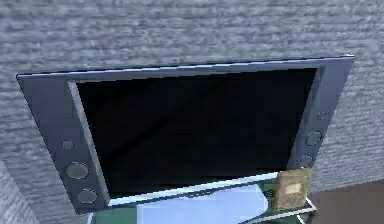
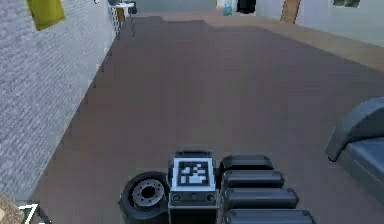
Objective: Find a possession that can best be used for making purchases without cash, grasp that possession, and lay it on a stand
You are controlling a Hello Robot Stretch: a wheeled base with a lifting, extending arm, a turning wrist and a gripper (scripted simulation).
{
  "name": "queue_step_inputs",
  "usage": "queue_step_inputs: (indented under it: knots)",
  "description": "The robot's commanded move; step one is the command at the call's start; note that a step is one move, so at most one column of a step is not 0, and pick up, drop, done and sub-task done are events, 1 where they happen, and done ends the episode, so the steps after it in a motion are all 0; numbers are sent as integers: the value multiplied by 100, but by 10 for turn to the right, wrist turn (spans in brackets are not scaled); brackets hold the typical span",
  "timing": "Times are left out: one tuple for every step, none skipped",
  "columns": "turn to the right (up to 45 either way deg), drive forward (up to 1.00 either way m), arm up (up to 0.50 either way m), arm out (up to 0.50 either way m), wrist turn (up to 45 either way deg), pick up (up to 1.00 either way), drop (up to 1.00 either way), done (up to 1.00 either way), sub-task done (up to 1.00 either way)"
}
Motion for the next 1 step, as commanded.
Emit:
queue_step_inputs:
  knots:
    - [-450,0,0,0,0,0,0,0,0]
